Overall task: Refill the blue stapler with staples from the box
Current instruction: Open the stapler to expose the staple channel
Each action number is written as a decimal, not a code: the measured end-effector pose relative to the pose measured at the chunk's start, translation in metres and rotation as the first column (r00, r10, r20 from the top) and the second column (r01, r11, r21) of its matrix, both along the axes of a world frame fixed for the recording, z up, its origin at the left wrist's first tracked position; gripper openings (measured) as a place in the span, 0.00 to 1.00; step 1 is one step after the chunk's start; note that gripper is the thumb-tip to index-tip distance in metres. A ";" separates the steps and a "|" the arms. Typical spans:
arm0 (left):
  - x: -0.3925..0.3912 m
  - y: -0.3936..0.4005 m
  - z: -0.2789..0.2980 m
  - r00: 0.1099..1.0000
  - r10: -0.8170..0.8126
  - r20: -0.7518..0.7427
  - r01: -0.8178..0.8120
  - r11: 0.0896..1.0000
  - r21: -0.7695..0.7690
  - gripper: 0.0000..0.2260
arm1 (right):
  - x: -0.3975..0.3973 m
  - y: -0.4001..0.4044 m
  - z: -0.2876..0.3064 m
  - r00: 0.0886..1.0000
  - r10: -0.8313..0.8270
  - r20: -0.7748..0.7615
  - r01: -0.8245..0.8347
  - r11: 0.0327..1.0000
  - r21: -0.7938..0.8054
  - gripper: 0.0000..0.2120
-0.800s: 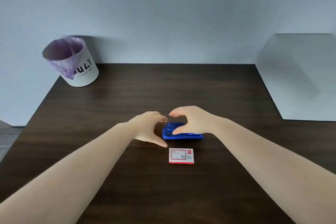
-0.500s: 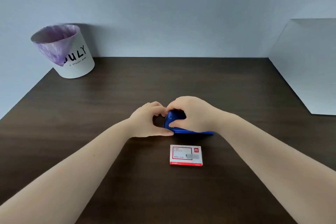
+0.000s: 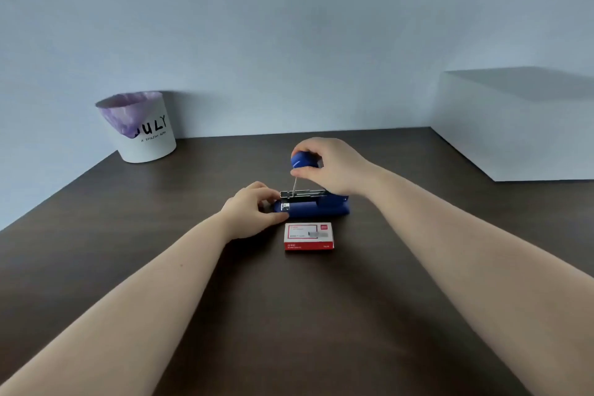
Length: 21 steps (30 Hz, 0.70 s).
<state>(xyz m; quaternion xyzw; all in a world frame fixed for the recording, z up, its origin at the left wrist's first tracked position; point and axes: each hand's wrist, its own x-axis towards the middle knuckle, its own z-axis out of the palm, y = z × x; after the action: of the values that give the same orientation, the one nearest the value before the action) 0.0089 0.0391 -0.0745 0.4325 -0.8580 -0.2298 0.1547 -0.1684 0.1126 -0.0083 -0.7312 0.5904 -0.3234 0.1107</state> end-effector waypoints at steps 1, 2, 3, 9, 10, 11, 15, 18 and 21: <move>0.001 0.001 0.001 1.000 -0.007 0.008 0.007 1.000 -0.002 0.11 | -0.004 0.003 0.005 1.000 -0.010 -0.009 0.010 1.000 0.008 0.11; 0.002 0.001 0.002 1.000 -0.012 0.010 0.012 1.000 -0.007 0.11 | -0.010 0.006 0.011 0.999 -0.025 -0.022 0.026 1.000 0.018 0.11; 0.002 0.001 0.002 1.000 -0.013 0.007 0.013 1.000 -0.015 0.12 | -0.017 0.009 0.017 0.998 -0.045 -0.031 0.046 0.999 0.023 0.12; 0.002 -0.001 0.001 0.999 -0.026 -0.028 0.026 1.000 -0.012 0.14 | -0.068 0.028 0.030 0.985 -0.148 0.088 0.137 0.984 0.113 0.10; 0.002 -0.003 0.000 0.999 -0.028 -0.032 0.028 1.000 -0.009 0.14 | -0.074 0.031 0.027 0.980 -0.160 0.116 0.144 0.981 0.133 0.09; 0.003 -0.004 -0.001 0.999 -0.030 -0.037 0.030 1.000 -0.010 0.15 | -0.079 0.034 0.025 0.977 -0.170 0.130 0.151 0.977 0.149 0.09; 0.005 -0.006 -0.004 0.998 -0.032 -0.060 0.032 0.999 -0.013 0.14 | -0.089 0.041 0.013 0.967 -0.182 0.176 0.156 0.976 0.155 0.08; 0.005 -0.006 -0.004 0.996 -0.042 -0.076 0.042 0.999 -0.008 0.10 | -0.098 0.045 0.005 0.969 -0.191 0.155 0.162 0.970 0.181 0.06; 0.006 -0.005 -0.003 0.996 -0.051 -0.070 0.050 0.999 -0.009 0.10 | -0.110 0.050 -0.005 0.974 -0.209 0.082 0.189 0.960 0.208 0.04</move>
<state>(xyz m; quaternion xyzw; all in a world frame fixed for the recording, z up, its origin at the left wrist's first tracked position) 0.0146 0.0337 -0.0778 0.4016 -0.8636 -0.2455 0.1807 -0.2782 0.1630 -0.0138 -0.6357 0.6838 -0.3095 0.1803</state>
